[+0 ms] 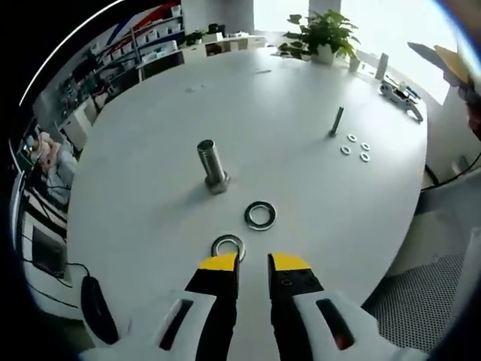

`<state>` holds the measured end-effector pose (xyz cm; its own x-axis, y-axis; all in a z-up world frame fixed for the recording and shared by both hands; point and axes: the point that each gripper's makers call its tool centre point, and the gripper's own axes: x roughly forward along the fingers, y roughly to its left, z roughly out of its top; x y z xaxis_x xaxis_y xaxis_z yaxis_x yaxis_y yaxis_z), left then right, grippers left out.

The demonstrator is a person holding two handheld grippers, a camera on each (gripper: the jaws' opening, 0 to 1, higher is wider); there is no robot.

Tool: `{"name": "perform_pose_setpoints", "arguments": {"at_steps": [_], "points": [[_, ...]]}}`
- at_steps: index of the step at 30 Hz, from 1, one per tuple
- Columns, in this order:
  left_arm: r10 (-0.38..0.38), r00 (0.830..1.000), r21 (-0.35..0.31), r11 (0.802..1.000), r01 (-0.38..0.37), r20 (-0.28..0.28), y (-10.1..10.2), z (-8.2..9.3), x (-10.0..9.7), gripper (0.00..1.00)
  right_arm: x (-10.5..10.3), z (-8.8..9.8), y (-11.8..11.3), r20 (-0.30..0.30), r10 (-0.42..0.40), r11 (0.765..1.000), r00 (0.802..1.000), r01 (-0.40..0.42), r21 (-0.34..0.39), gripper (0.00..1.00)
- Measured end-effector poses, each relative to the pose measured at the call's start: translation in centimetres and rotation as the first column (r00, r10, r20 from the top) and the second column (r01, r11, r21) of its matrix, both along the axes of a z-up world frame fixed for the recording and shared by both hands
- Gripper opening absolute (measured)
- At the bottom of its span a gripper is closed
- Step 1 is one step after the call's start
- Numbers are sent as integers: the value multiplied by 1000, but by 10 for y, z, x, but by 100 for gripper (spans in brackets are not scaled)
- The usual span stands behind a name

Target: Place the washer onto the threaded stud by aligning its center hole with the stud, sliding it down to the base, and recovering from edge contact or off-axis alignment until the washer reaches the visible bottom stop.

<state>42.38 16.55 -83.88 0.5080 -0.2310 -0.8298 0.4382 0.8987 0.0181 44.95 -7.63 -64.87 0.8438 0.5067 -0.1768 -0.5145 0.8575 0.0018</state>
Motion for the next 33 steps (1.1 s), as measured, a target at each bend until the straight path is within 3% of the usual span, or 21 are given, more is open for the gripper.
{"name": "perform_pose_setpoints", "arguments": {"at_steps": [19, 33], "points": [[-15, 999, 47, 999, 17, -50, 1, -16, 0, 11, 2, -5, -2, -9, -8, 1000, 1000, 8, -26, 62], [-48, 997, 85, 995, 53, -66, -8, -14, 2, 10, 4, -6, -7, -13, -26, 999, 1000, 26, -32, 62]]}}
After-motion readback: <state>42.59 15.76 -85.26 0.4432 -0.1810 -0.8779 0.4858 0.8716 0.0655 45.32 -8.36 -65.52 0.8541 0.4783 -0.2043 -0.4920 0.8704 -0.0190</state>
